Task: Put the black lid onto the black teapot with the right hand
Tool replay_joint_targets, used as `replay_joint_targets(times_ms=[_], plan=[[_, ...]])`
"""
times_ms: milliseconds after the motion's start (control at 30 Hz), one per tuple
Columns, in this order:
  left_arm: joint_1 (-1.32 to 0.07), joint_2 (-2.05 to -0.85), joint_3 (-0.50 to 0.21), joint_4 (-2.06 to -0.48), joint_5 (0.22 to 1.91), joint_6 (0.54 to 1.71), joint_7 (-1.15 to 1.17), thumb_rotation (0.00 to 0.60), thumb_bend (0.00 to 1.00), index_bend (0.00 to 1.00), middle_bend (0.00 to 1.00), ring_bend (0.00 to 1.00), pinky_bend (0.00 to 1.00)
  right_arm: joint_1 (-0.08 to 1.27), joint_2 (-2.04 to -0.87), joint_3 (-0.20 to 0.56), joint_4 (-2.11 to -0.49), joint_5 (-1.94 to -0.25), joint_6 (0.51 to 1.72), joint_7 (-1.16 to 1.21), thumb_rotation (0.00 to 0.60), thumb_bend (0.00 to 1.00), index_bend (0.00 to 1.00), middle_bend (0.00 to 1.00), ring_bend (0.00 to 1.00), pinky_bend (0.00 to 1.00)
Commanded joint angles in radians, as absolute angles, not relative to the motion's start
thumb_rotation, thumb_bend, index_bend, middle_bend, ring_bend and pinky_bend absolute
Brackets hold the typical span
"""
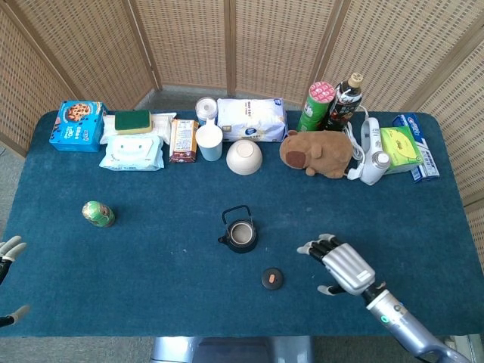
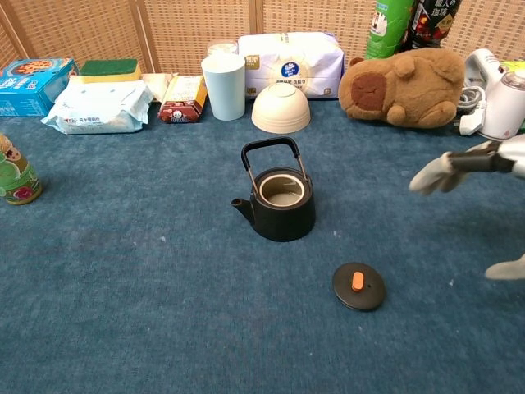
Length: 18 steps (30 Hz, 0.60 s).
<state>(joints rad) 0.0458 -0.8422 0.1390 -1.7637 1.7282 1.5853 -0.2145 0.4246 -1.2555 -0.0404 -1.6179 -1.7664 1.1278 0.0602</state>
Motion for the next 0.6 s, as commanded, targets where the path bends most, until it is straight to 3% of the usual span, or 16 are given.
replay_joint_targets(times_ms=[33, 433, 600], plan=[[0.048, -0.841, 0.14, -1.761, 1.73, 1.589, -0.221, 0.6, 0.08, 0.0, 0.0, 0.0, 0.1, 0.453, -1.288, -0.035, -1.646, -1.739, 1.078, 0.034, 0.6, 0.0, 0.22, 0.28, 0.28, 0.17], [0.049, -0.837, 0.141, -1.752, 1.732, 1.594, -0.244, 0.6, 0.08, 0.0, 0.0, 0.0, 0.1, 0.513, -1.385, 0.011, -1.69, -1.591, 0.941, -0.113, 0.6, 0.0, 0.25, 0.28, 0.28, 0.16], [0.047, -0.835, 0.142, -1.75, 1.733, 1.592, -0.254, 0.6, 0.08, 0.0, 0.0, 0.0, 0.1, 0.519, -1.414, 0.015, -1.685, -1.546, 0.926, -0.194, 0.6, 0.0, 0.27, 0.22, 0.2, 0.11]])
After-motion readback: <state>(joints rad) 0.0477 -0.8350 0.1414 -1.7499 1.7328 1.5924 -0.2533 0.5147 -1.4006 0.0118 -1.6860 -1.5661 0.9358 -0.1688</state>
